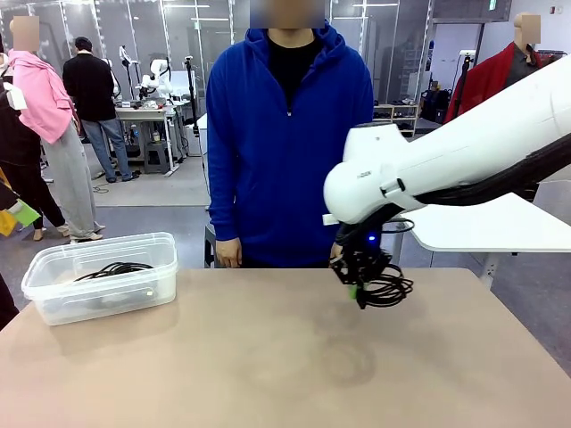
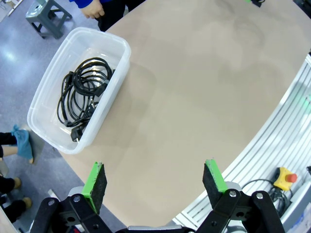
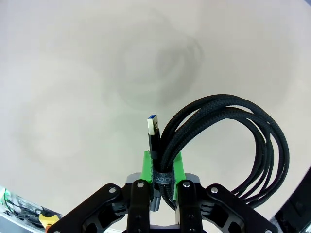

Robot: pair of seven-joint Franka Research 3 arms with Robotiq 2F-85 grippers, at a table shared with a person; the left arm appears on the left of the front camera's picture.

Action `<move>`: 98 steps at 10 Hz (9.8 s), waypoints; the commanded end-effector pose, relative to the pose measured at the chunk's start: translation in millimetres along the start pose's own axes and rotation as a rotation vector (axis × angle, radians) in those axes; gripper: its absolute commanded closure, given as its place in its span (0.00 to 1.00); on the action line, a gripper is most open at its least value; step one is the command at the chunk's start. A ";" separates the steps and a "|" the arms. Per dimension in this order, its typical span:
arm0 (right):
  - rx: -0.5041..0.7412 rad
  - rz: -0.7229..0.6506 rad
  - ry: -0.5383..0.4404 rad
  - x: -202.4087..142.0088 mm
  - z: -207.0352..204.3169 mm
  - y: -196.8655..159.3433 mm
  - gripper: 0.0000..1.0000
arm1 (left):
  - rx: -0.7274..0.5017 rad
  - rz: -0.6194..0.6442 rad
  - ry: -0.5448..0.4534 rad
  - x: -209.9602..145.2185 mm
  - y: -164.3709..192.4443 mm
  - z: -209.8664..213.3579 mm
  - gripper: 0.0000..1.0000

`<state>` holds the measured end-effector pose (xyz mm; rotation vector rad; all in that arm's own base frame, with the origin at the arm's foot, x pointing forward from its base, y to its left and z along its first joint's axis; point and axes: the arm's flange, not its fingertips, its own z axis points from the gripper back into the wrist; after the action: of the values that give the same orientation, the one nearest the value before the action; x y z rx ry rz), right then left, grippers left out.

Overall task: Organize and store the cables.
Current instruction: Place the USB Extension Cable into the Organizing box.

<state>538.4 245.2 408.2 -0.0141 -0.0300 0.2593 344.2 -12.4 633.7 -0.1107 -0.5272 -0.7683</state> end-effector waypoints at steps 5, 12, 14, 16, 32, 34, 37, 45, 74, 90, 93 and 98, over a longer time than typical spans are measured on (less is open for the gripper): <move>-0.003 0.163 0.046 51.9 -24.1 121.2 1.00 | 0.018 0.013 0.006 3.5 1.5 0.4 0.00; 0.139 0.251 0.014 40.0 -74.2 160.0 1.00 | 0.018 0.013 0.006 3.5 1.5 0.4 0.00; 0.150 0.248 0.013 32.8 -85.8 162.9 1.00 | 0.018 0.013 0.006 3.5 1.5 0.4 0.00; 0.165 0.242 -0.002 29.5 -90.5 162.1 1.00 | 0.018 0.013 0.006 3.5 1.5 0.4 0.00; 0.297 0.546 -0.233 -54.7 69.6 -4.7 0.00 | 0.018 0.013 0.006 3.5 1.5 0.4 0.00; 0.286 0.524 -0.280 -77.8 79.3 -46.8 0.00 | 0.018 0.013 0.006 3.5 1.5 0.4 0.00; 0.225 0.487 -0.353 -120.7 90.0 -123.7 0.00 | 0.018 0.013 0.006 3.5 1.5 0.4 0.00; 0.201 0.583 -0.466 -178.7 103.7 -235.9 0.00 | 0.018 0.013 0.006 3.5 1.5 0.4 0.00; 0.280 0.651 -0.534 -295.9 126.8 -286.5 0.00 | -0.032 0.341 0.236 116.0 -97.6 -194.3 0.00; 0.280 0.651 -0.534 -295.9 126.8 -286.5 0.00 | -0.053 -0.040 0.267 210.9 -182.3 -293.6 0.00; 0.280 0.651 -0.534 -295.9 126.8 -286.5 0.00 | -0.083 -0.066 0.278 245.5 -176.3 -321.8 0.00; 0.280 0.651 -0.534 -295.9 126.8 -286.5 0.00 | -0.113 -0.041 0.345 263.0 -175.0 -346.0 0.00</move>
<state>320.6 -107.6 531.9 0.3256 -0.5203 0.9104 522.0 -402.3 443.0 -0.0910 -0.1860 -0.8563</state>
